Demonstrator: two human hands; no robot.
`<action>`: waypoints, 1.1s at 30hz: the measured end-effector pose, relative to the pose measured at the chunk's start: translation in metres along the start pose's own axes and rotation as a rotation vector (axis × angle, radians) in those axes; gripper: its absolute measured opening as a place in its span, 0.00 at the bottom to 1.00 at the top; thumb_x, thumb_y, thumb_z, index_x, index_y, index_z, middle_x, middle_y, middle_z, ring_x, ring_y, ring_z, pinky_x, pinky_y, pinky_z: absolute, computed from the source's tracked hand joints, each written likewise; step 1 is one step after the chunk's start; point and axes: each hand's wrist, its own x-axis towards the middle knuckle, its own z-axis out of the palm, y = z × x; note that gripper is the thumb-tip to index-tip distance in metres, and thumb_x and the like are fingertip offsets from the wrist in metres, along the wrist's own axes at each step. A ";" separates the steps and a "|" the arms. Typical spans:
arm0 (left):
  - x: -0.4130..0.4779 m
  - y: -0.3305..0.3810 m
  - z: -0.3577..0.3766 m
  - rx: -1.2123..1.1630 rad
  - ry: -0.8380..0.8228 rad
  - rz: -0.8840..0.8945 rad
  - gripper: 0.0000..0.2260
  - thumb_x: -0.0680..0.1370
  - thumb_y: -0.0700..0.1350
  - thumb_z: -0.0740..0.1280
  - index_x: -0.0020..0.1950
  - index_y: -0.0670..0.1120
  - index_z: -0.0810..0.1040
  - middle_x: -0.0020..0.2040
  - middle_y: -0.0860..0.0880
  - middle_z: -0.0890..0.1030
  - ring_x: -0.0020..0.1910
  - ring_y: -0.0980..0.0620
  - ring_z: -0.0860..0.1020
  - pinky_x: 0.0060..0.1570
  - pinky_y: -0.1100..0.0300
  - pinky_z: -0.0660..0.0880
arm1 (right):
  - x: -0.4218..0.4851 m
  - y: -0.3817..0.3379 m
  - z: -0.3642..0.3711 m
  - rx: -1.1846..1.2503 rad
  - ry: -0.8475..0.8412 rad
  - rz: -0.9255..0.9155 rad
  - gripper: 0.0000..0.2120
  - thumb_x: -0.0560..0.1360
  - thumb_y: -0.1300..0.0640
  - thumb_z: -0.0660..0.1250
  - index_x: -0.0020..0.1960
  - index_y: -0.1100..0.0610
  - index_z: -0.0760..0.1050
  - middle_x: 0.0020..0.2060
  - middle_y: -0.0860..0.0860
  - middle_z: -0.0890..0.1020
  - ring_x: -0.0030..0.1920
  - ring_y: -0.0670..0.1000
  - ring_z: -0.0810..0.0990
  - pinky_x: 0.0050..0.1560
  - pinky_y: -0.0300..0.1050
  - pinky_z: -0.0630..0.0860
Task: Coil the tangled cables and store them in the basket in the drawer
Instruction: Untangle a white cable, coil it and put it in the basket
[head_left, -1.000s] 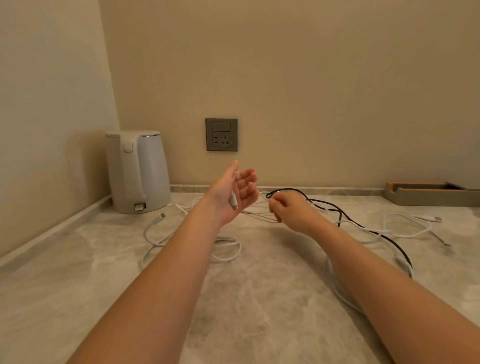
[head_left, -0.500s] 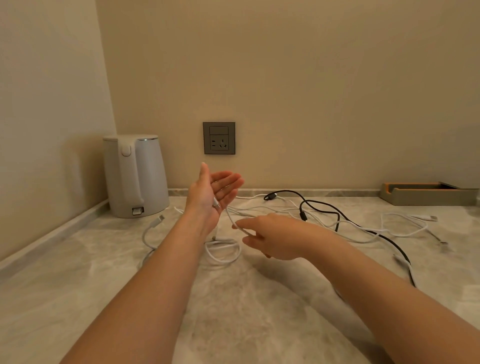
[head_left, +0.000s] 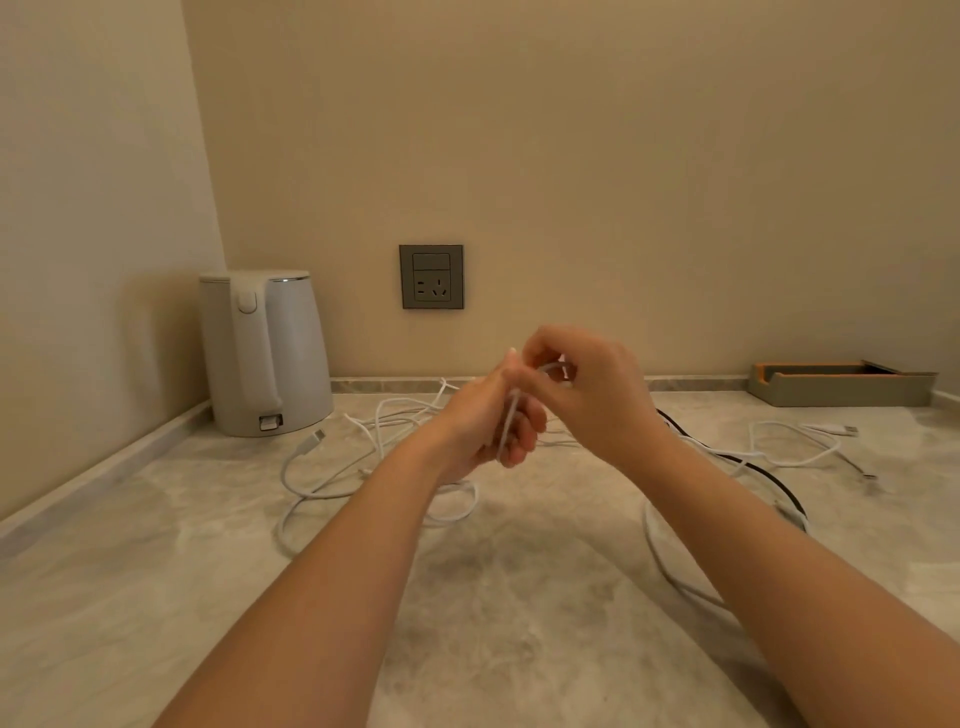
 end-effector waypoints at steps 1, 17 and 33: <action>-0.001 0.000 0.004 0.001 -0.065 -0.036 0.31 0.81 0.63 0.46 0.33 0.42 0.72 0.22 0.48 0.71 0.20 0.54 0.67 0.20 0.66 0.64 | 0.002 0.004 0.000 0.047 0.027 0.060 0.09 0.72 0.49 0.70 0.39 0.51 0.72 0.31 0.43 0.73 0.31 0.44 0.70 0.35 0.45 0.71; -0.003 0.006 0.011 -0.589 -0.391 0.024 0.24 0.78 0.52 0.54 0.25 0.44 0.72 0.15 0.54 0.62 0.11 0.61 0.59 0.13 0.69 0.54 | -0.011 0.030 0.025 0.443 -0.348 0.651 0.31 0.81 0.41 0.46 0.46 0.64 0.77 0.33 0.57 0.75 0.32 0.50 0.71 0.29 0.38 0.68; 0.008 0.005 -0.041 -0.890 0.390 0.148 0.21 0.84 0.54 0.49 0.37 0.45 0.69 0.21 0.52 0.70 0.18 0.59 0.68 0.19 0.70 0.66 | -0.014 -0.012 0.025 -0.418 -0.779 -0.127 0.08 0.80 0.56 0.56 0.44 0.57 0.68 0.45 0.55 0.80 0.46 0.57 0.76 0.48 0.48 0.70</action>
